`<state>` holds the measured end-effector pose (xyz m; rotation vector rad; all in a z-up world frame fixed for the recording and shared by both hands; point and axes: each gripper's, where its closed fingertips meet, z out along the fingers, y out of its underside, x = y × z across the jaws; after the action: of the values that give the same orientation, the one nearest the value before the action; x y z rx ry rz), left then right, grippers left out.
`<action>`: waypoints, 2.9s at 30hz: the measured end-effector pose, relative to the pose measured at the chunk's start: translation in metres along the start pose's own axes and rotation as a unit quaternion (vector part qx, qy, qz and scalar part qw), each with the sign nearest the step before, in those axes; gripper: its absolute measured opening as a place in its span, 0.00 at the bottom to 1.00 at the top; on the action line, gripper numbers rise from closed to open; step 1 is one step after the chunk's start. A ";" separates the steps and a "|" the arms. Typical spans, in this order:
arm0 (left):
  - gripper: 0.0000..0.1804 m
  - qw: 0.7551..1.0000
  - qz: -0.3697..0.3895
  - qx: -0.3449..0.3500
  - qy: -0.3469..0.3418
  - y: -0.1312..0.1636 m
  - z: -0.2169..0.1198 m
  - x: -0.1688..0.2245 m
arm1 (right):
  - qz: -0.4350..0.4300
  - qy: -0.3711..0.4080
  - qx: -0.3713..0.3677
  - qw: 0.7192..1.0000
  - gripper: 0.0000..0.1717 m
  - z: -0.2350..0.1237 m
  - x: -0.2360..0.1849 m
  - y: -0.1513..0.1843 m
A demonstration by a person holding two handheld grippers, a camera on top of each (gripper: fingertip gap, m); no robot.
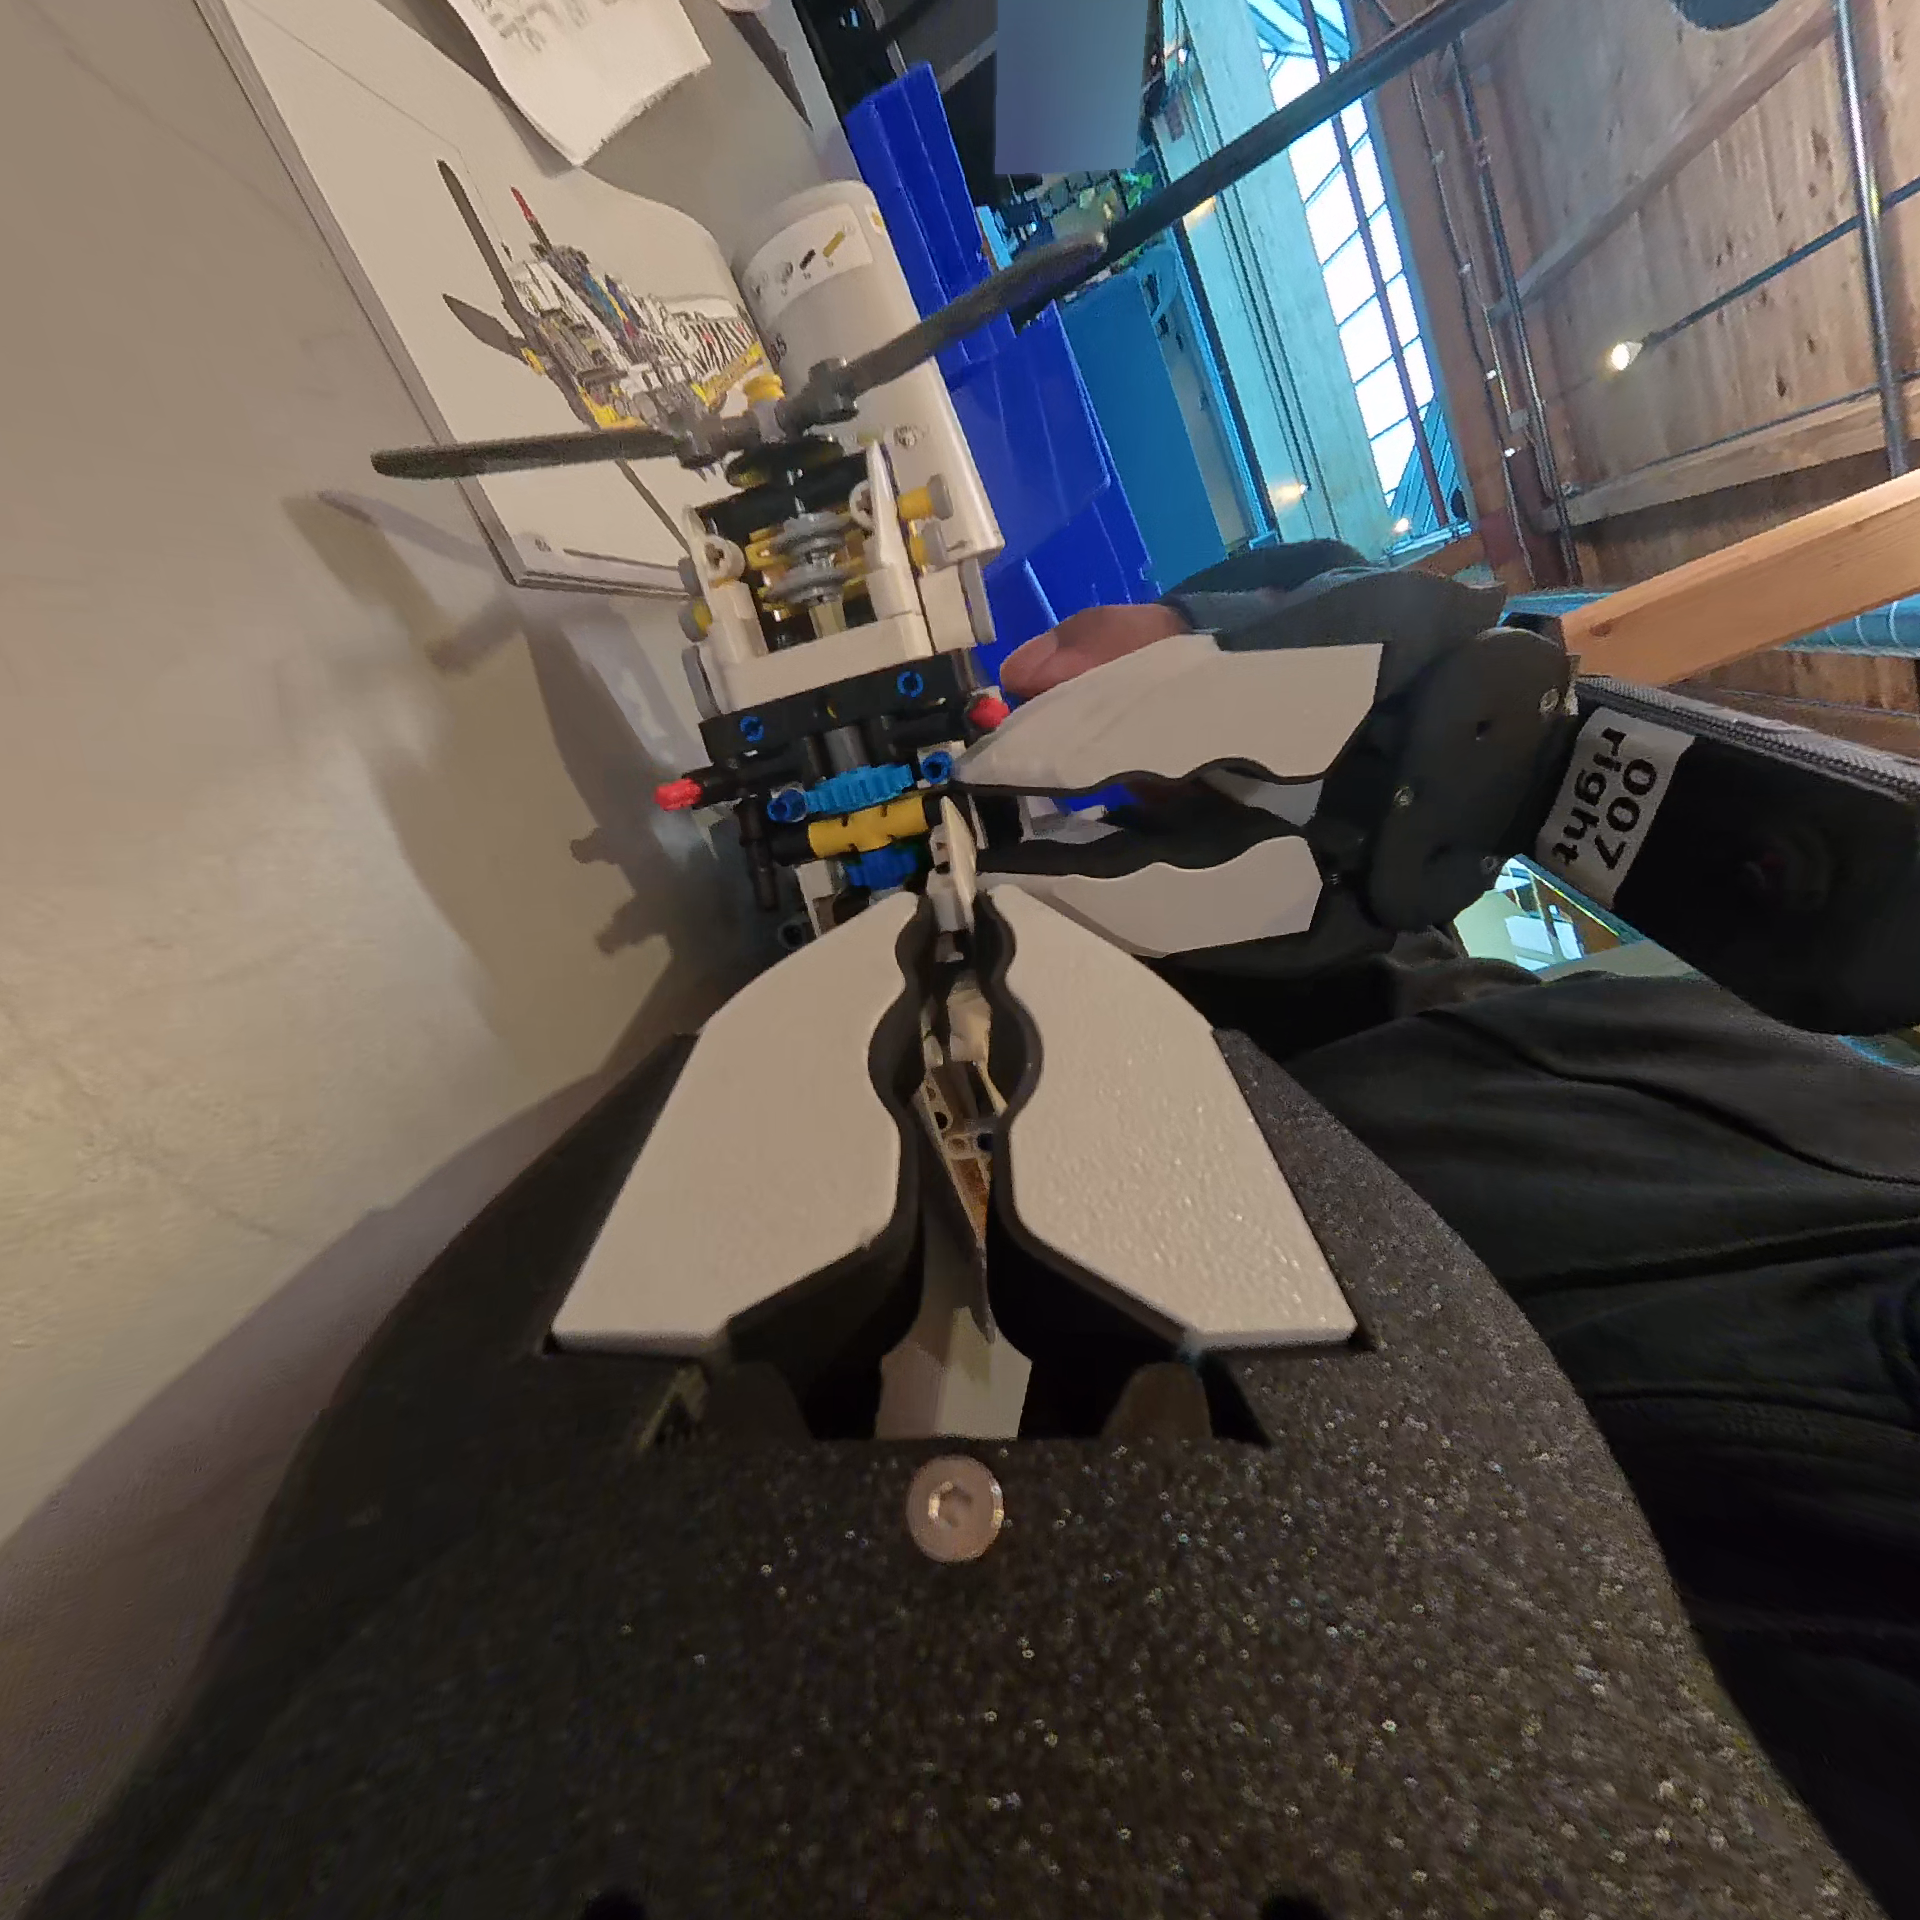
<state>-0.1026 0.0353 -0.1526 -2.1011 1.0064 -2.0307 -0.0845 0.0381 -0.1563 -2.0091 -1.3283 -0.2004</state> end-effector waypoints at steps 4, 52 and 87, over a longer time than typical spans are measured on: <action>0.05 1.000 -0.022 -0.014 0.018 0.002 -0.002 0.001 | -0.004 -0.002 0.006 1.000 0.08 -0.001 -0.002 -0.001; 0.05 0.996 -0.080 0.044 0.019 -0.009 -0.023 -0.009 | -0.030 0.101 0.021 0.994 0.05 0.006 0.010 -0.019; 0.05 0.976 -0.186 0.098 0.049 0.001 -0.017 -0.005 | -0.199 0.152 -0.039 0.967 0.06 0.014 0.008 -0.017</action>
<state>-0.1178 0.0435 -0.1555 -2.2329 0.4154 -2.3036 -0.0988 0.0565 -0.1545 -1.6664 -1.5232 -0.7258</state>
